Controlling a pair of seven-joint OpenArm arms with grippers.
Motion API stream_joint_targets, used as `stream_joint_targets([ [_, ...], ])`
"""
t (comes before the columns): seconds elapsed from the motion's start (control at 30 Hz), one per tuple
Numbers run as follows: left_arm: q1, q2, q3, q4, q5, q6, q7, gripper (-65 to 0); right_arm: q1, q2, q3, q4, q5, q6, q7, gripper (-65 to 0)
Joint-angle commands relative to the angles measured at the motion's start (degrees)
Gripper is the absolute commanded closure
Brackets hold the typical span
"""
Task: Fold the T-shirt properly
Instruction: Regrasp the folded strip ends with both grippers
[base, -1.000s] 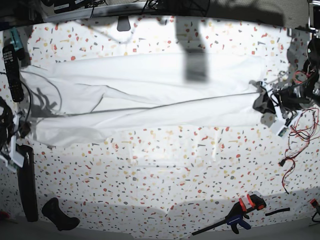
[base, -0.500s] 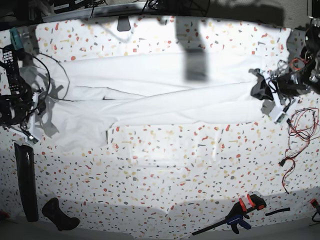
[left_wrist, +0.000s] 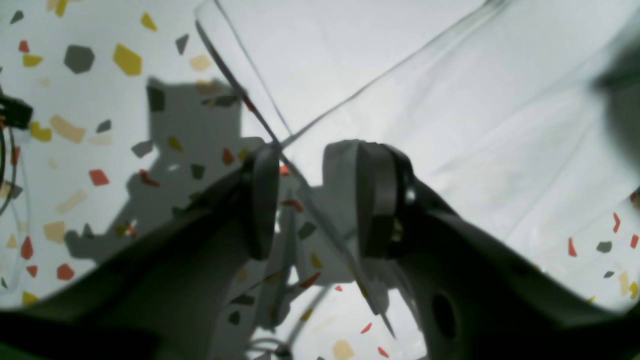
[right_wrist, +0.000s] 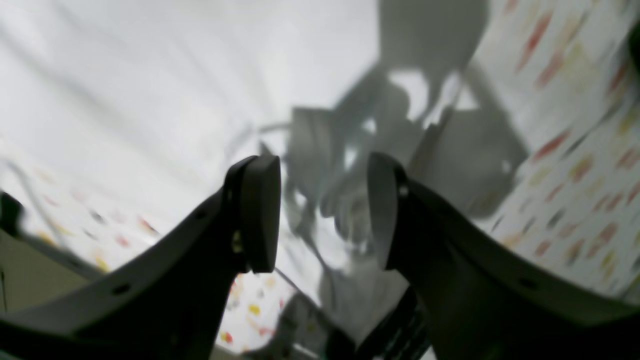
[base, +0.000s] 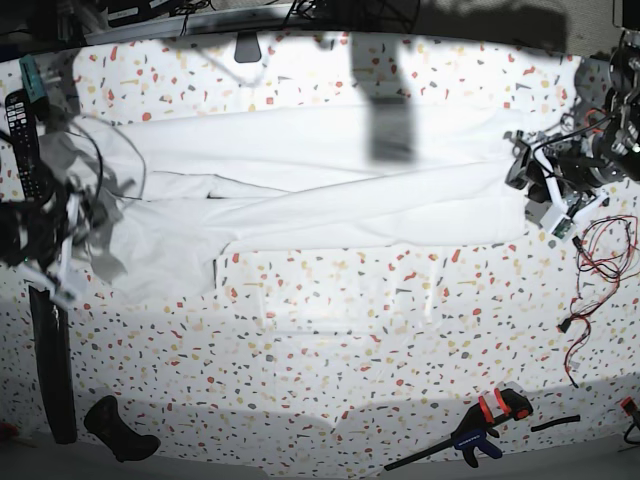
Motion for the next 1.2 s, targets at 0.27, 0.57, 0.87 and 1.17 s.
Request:
stream_joint_targets([
  [0.27,-0.72,-0.81,-0.50,0.94,-0.63,-0.17,-1.88,-24.8,15.85,-4.55,1.64,-9.99,-5.95,0.10,9.81,-28.2],
  [0.57,-0.72,2.25,-0.48,0.94,-3.02,-0.20,-1.86,-24.8,29.68,-13.70,1.64,-43.78,-5.70,0.10,5.97,-28.2],
  [0.87,-0.70,3.17,-0.48,0.94,-3.02,-0.22,-1.86,-24.8,33.88,-11.45,1.64,-49.48,-10.93,-1.60,5.40,-28.2],
  [1.17,-0.70,3.15,-0.48,0.94,-2.99,-0.22,-1.84,-24.8,32.26,-13.64,1.64,-52.26,-10.14,-2.43,7.15,-28.2],
])
